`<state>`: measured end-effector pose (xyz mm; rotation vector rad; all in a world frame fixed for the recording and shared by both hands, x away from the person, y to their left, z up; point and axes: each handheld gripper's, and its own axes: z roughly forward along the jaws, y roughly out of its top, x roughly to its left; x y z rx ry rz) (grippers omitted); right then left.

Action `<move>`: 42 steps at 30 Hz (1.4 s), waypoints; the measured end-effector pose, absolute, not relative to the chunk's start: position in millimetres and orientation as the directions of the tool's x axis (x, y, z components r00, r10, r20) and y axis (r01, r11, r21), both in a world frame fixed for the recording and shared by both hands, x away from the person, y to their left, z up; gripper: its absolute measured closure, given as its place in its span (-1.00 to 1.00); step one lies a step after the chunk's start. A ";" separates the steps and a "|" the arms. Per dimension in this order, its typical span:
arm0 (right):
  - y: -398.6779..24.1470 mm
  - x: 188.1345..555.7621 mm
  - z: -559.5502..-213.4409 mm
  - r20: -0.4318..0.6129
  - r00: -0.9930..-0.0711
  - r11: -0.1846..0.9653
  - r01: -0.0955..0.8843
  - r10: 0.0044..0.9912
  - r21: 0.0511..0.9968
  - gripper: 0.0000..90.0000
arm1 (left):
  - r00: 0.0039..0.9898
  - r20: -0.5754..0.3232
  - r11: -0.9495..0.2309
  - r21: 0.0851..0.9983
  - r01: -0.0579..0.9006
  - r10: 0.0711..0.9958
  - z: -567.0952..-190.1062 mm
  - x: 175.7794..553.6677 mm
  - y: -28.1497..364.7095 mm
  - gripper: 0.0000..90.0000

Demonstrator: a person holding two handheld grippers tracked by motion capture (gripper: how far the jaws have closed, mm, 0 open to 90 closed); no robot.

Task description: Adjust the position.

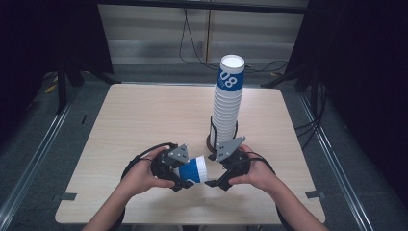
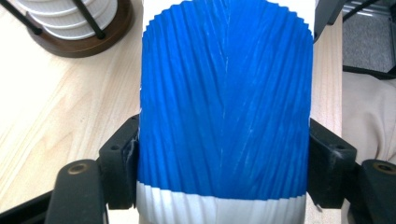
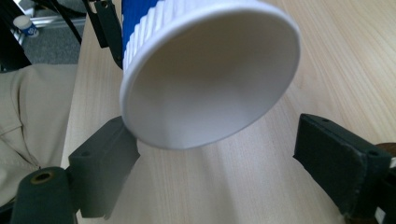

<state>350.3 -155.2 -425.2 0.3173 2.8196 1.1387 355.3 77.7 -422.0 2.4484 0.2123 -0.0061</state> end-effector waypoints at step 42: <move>-168.4 348.1 -423.3 0.117 -0.953 0.489 0.247 0.281 0.836 -0.72 | 0.961 -0.231 -0.589 0.759 0.277 0.155 -436.8 363.3 92.7 -0.40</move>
